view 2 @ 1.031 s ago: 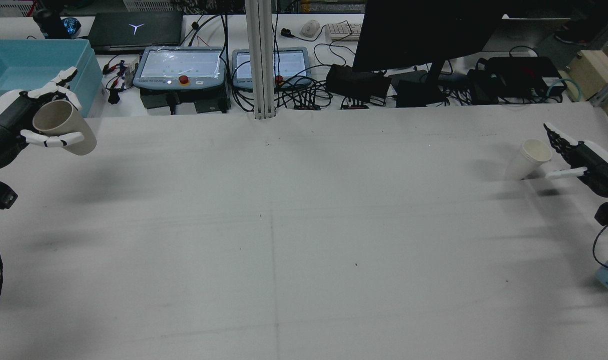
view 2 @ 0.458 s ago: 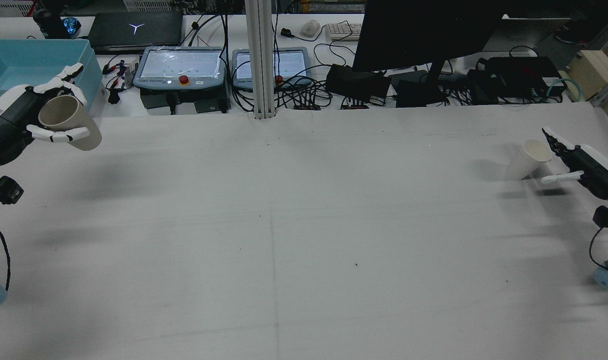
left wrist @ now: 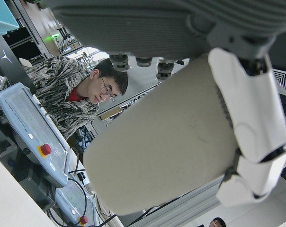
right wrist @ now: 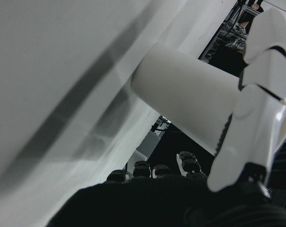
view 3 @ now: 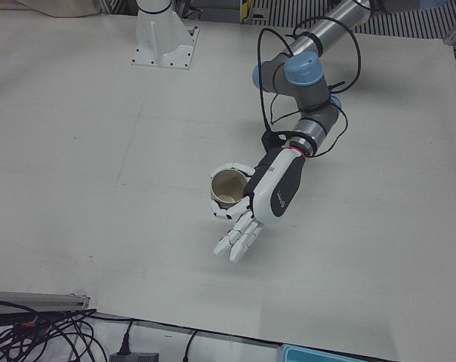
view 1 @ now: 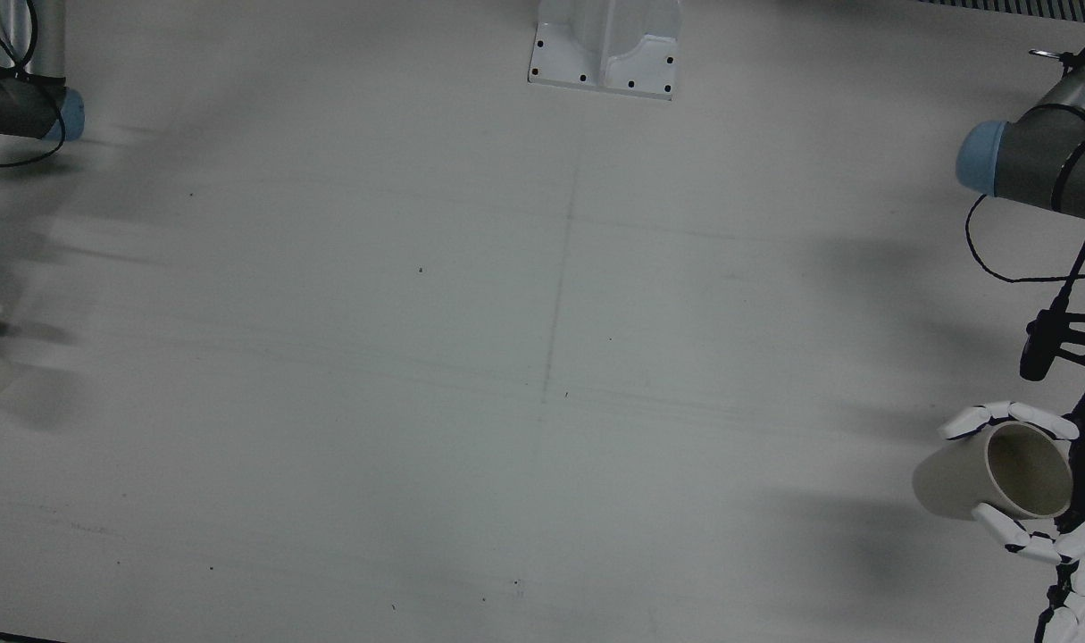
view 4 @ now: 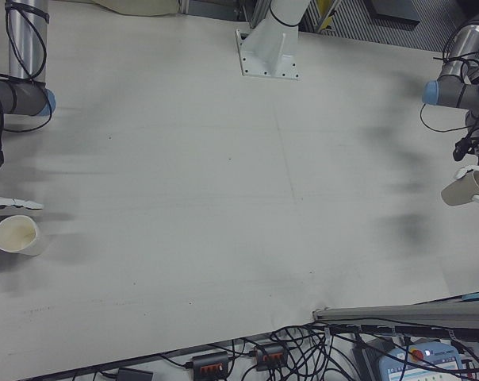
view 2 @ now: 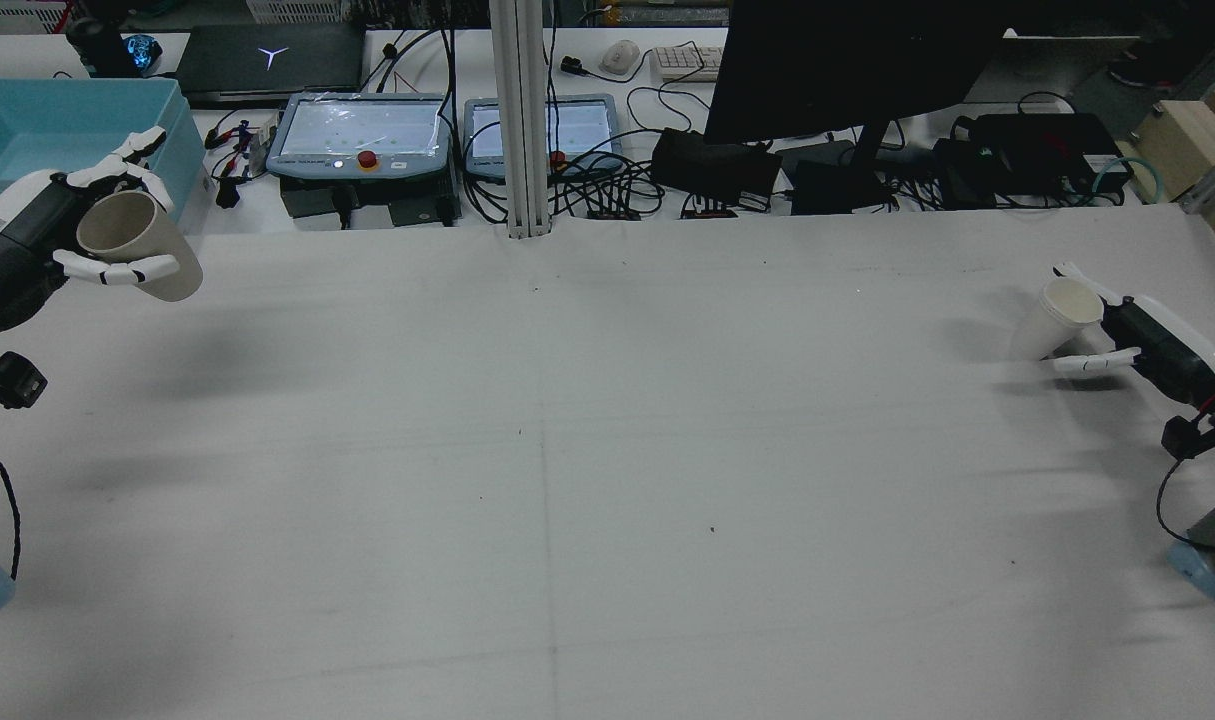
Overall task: Pour water
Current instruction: 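Reach the right hand to the other white paper cup and grasp it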
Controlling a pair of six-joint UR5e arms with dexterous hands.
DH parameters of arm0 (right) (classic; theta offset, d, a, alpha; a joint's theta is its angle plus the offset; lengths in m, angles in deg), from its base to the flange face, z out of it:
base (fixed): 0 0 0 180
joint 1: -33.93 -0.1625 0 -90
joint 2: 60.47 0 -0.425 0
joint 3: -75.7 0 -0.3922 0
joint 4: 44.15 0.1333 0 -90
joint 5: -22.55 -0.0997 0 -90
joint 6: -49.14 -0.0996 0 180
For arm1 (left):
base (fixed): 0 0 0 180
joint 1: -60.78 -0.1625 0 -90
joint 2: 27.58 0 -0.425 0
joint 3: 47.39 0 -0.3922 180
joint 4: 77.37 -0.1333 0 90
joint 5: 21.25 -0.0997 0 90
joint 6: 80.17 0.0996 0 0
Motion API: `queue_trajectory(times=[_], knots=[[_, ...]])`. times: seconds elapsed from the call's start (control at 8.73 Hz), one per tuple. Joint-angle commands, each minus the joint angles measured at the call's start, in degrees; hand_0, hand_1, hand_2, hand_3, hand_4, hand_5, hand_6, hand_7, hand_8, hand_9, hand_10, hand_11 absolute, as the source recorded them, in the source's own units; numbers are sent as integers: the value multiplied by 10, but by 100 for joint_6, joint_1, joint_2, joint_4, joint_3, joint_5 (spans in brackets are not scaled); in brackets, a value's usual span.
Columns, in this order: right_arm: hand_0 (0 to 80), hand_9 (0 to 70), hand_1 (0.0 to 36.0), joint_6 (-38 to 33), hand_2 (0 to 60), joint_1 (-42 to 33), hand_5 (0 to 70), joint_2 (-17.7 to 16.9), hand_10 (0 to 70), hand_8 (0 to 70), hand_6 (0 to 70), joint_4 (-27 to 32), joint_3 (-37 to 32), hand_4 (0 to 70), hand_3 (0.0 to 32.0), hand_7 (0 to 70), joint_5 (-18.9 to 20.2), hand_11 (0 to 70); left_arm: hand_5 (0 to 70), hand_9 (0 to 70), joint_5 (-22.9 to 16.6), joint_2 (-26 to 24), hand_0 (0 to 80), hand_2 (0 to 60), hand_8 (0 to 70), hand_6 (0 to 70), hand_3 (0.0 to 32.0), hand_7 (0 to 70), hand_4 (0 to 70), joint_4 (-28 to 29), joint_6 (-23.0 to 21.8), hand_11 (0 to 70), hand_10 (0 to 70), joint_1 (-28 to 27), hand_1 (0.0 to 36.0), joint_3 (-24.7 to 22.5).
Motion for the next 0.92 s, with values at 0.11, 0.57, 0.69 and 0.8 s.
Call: queue_trajectory(times=[0.11,0.57,0.69,0.8], knots=[[522,58,200,-7,97,384,51,23,6,27,29,-4,15,59,0,31,-323,31,479,18,0,15,463,600,13,63,0,71,351,71,-26,57,27,0,340,82],[549,283,256,-86,289,358,227,-12,199,183,117,14,15,86,0,208,-427,313,475,19,0,15,464,600,13,64,0,71,350,71,-44,58,27,0,336,117],[543,378,259,-95,356,340,301,-30,286,248,153,23,15,97,0,281,-454,434,475,18,0,6,464,600,12,63,0,71,350,63,-35,58,27,0,336,117],[529,428,250,-95,395,305,336,-47,345,285,174,23,15,101,0,323,-454,509,477,18,0,6,465,600,12,64,0,71,350,54,-44,58,27,0,335,108]])
